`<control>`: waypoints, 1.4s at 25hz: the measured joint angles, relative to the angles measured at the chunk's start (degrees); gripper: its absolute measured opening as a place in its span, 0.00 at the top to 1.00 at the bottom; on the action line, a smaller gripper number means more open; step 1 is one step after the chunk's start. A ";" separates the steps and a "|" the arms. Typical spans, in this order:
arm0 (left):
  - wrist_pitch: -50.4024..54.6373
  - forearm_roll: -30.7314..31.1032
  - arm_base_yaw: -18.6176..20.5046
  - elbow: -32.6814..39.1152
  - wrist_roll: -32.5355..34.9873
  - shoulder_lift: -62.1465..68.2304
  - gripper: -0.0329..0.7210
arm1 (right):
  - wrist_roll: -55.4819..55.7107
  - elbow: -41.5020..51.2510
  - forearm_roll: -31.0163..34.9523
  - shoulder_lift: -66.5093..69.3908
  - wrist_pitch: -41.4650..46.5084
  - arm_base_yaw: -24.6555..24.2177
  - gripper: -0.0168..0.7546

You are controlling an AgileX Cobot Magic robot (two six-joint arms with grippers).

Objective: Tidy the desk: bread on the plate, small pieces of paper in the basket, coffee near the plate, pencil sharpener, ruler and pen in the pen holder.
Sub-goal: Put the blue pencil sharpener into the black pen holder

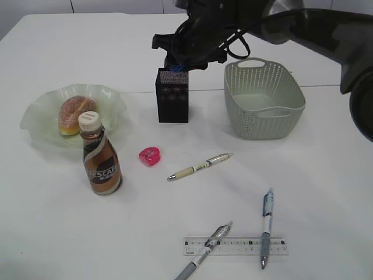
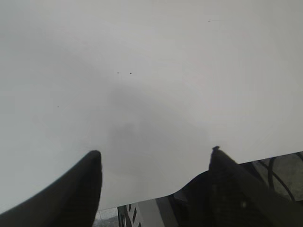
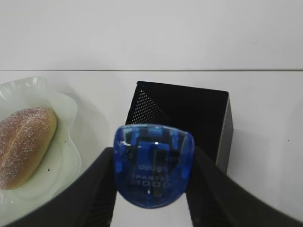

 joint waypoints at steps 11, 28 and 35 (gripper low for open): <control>-0.43 0.26 0.00 0.00 0.00 0.00 0.28 | 0.00 -1.17 1.17 2.06 -2.08 0.00 0.40; -3.58 -0.02 0.00 0.00 0.00 0.00 0.28 | -2.82 -17.39 -1.60 2.06 28.43 0.46 0.37; -4.35 -0.49 0.00 0.00 0.00 0.00 0.28 | -4.55 -18.01 -0.73 2.06 29.49 2.25 0.38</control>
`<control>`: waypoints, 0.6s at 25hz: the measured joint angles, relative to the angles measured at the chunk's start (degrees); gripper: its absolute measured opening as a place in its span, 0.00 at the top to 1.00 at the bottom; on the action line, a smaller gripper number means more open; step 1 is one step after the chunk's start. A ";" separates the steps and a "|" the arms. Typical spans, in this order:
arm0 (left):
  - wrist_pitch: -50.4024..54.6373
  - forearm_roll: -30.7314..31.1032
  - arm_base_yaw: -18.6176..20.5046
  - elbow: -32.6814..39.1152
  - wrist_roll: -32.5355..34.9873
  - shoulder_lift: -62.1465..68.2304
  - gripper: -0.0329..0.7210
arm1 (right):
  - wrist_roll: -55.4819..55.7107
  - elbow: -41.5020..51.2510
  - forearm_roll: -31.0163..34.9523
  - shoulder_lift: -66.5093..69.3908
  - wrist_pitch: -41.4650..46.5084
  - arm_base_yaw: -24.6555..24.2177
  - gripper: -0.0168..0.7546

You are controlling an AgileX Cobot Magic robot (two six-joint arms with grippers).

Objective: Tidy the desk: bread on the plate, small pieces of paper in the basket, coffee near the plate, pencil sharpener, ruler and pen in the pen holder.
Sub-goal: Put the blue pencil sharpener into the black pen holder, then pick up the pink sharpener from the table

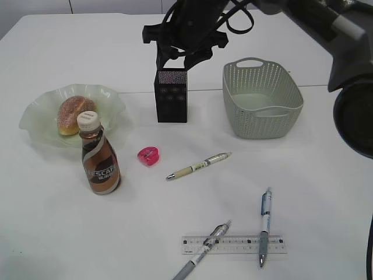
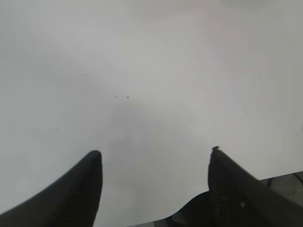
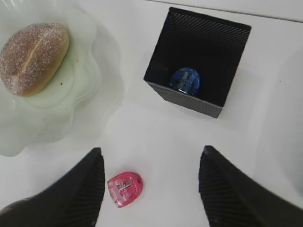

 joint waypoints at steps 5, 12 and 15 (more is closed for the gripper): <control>-0.07 0.00 0.00 0.00 0.00 0.00 0.28 | -0.35 4.03 -2.25 0.00 0.00 4.34 0.38; -0.07 0.00 0.00 0.00 0.00 0.00 0.28 | 0.63 12.54 -5.78 0.00 0.00 9.37 0.38; -0.07 0.00 0.00 0.00 0.00 0.00 0.29 | 1.95 13.10 -7.97 0.25 0.00 10.53 0.38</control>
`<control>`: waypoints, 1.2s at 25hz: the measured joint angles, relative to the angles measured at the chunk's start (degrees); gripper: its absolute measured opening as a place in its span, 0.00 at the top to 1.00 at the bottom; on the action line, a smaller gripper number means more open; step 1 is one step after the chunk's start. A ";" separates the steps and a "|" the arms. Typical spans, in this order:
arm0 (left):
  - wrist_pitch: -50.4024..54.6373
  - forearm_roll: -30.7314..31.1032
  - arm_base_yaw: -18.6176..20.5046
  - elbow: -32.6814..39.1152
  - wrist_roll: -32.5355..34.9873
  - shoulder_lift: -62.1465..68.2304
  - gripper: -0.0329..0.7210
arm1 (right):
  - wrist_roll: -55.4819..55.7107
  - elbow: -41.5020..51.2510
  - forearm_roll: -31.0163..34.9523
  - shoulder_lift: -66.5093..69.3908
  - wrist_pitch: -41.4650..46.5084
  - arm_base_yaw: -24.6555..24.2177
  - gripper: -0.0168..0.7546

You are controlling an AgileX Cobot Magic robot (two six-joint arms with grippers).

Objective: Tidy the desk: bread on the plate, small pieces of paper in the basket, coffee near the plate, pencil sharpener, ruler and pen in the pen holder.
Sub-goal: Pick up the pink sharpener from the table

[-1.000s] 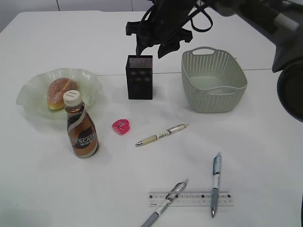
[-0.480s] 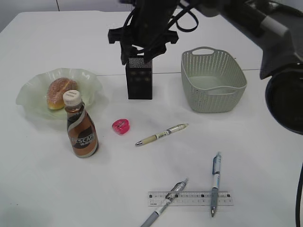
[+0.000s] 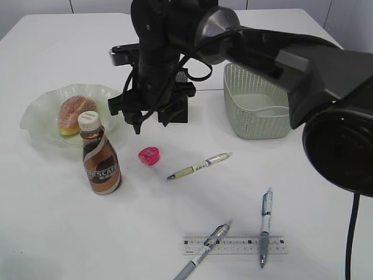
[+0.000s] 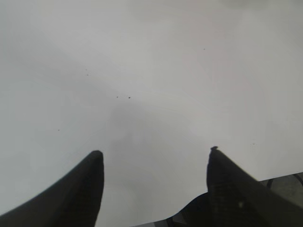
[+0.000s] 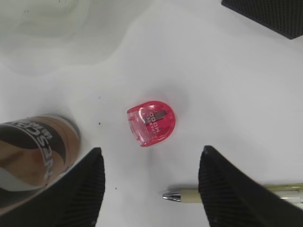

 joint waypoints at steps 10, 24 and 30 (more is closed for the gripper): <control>-0.32 0.11 0.00 0.00 0.00 0.00 0.30 | 1.52 0.21 -1.04 3.09 -0.21 0.25 0.38; -1.72 1.29 0.00 0.00 0.00 0.00 0.30 | -7.89 0.21 -0.49 6.61 -0.29 0.25 0.38; -2.55 1.29 0.00 0.00 0.00 0.00 0.30 | -10.40 0.21 -1.04 6.61 -1.25 0.25 0.39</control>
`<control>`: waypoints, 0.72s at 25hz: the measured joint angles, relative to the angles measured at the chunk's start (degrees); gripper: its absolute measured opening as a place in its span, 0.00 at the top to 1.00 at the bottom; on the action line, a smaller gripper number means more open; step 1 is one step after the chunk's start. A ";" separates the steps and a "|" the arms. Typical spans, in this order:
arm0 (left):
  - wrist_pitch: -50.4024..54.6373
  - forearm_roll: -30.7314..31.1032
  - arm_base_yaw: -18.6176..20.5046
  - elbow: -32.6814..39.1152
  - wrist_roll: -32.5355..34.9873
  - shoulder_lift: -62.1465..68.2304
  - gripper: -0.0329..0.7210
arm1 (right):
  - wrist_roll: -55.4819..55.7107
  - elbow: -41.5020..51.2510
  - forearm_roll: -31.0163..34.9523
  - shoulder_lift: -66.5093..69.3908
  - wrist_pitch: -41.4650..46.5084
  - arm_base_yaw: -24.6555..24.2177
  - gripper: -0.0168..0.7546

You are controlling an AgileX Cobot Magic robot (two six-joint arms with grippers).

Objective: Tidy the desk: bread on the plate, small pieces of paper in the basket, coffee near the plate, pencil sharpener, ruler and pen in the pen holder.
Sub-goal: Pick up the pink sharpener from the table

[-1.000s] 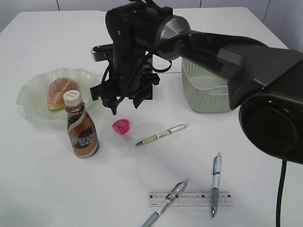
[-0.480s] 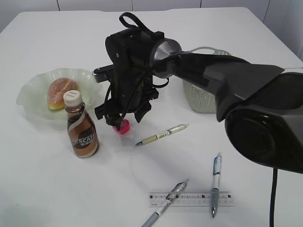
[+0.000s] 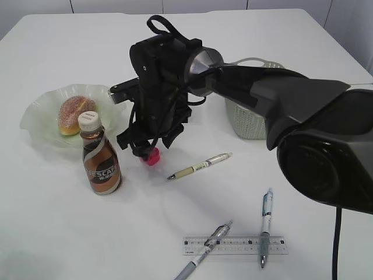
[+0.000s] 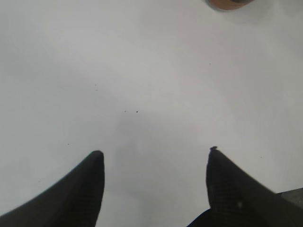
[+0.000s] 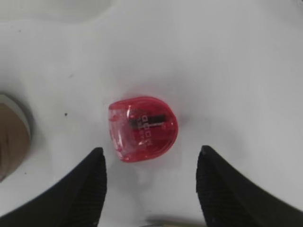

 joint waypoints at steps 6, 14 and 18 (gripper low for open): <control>-0.46 0.00 0.00 0.00 0.00 0.00 0.30 | -1.21 0.00 1.06 0.00 -3.65 0.00 0.46; -1.04 0.00 0.00 0.00 0.00 0.00 0.30 | -1.88 0.00 1.74 0.51 -5.13 0.00 0.46; -1.68 0.00 0.00 0.00 0.00 0.00 0.31 | -1.88 0.00 2.05 1.09 -5.13 0.00 0.46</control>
